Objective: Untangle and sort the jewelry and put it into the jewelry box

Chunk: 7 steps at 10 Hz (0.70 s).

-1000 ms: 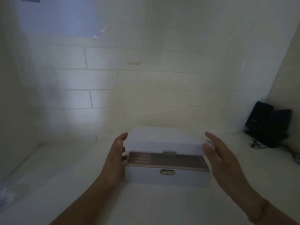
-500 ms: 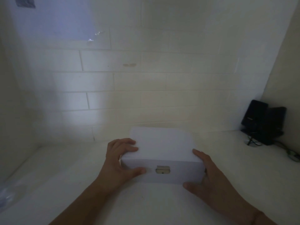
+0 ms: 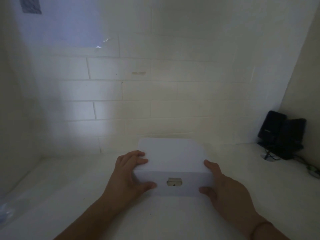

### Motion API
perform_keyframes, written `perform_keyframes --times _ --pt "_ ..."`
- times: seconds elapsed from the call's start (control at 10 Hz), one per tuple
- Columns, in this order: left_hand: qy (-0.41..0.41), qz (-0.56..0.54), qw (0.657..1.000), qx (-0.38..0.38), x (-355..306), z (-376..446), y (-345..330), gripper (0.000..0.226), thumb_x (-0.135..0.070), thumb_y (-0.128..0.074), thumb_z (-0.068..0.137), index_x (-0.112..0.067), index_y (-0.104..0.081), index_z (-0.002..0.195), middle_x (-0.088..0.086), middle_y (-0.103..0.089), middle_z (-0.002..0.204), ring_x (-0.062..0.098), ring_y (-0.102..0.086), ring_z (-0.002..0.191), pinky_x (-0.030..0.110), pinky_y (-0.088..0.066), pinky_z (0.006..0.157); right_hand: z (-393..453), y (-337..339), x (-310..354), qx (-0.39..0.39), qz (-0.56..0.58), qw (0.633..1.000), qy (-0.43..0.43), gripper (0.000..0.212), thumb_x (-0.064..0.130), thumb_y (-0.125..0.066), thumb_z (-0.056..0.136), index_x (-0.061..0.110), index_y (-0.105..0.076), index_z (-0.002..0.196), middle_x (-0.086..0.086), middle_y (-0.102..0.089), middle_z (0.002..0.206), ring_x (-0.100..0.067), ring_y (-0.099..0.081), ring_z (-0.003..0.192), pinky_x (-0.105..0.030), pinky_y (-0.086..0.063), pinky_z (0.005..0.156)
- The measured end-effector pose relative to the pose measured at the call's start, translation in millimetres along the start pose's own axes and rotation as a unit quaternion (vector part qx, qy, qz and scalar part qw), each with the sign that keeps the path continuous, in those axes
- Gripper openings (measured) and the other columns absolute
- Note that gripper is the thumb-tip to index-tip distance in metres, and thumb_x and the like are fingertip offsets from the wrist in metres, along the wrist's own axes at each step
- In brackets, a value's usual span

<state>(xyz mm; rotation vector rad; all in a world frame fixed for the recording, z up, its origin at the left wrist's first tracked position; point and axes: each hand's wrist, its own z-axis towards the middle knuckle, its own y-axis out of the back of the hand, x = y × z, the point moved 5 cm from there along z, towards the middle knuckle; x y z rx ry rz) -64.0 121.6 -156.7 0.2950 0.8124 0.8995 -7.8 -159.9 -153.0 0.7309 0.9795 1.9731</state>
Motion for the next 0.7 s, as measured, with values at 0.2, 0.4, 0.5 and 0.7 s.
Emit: perform_keyframes --times 0.2,0.4,0.5,0.7 --pt "0.022 0.117 0.993 0.000 -10 16 -13 0.068 -0.058 -0.081 0.059 -0.030 -0.059 0.116 -0.024 -0.043 0.134 0.013 -0.042 0.121 0.027 -0.042 0.092 38 -19 -6 0.001 0.012 0.999 -0.035 0.076 0.041 -0.066 0.082 0.028 -0.028 0.147 -0.002 -0.069 0.078 -0.024 -0.065 0.070 -0.027 -0.033 0.056" --pt "0.089 0.094 0.992 0.008 -4 20 -24 0.067 -0.043 -0.083 0.065 -0.025 -0.057 0.123 -0.016 -0.040 0.146 0.018 -0.053 0.119 0.030 -0.043 0.095 46 -28 -10 -0.004 -0.003 0.999 -0.054 0.077 0.042 -0.062 0.086 0.032 -0.019 0.148 0.001 -0.067 0.080 -0.020 -0.065 0.073 -0.028 -0.031 0.055" --pt "0.125 0.071 0.990 0.001 -8 16 -27 0.065 -0.034 -0.083 0.069 -0.024 -0.053 0.126 -0.016 -0.032 0.151 0.016 -0.055 0.118 0.030 -0.046 0.091 43 -37 -13 0.074 0.060 0.992 -0.077 0.078 0.036 -0.054 0.091 0.037 -0.001 0.148 0.002 -0.064 0.092 -0.019 -0.064 0.083 -0.027 -0.035 0.061" --pt "0.161 0.048 0.985 -0.034 -30 -17 -25 0.083 -0.024 -0.076 0.075 -0.031 -0.031 0.144 -0.006 0.000 0.157 0.027 -0.054 0.120 0.034 -0.052 0.088 39 1 -35 -0.011 0.066 0.995 -0.078 0.092 0.037 -0.062 0.085 0.034 0.004 0.149 -0.006 -0.052 0.135 -0.027 -0.045 0.128 -0.039 -0.046 0.096"
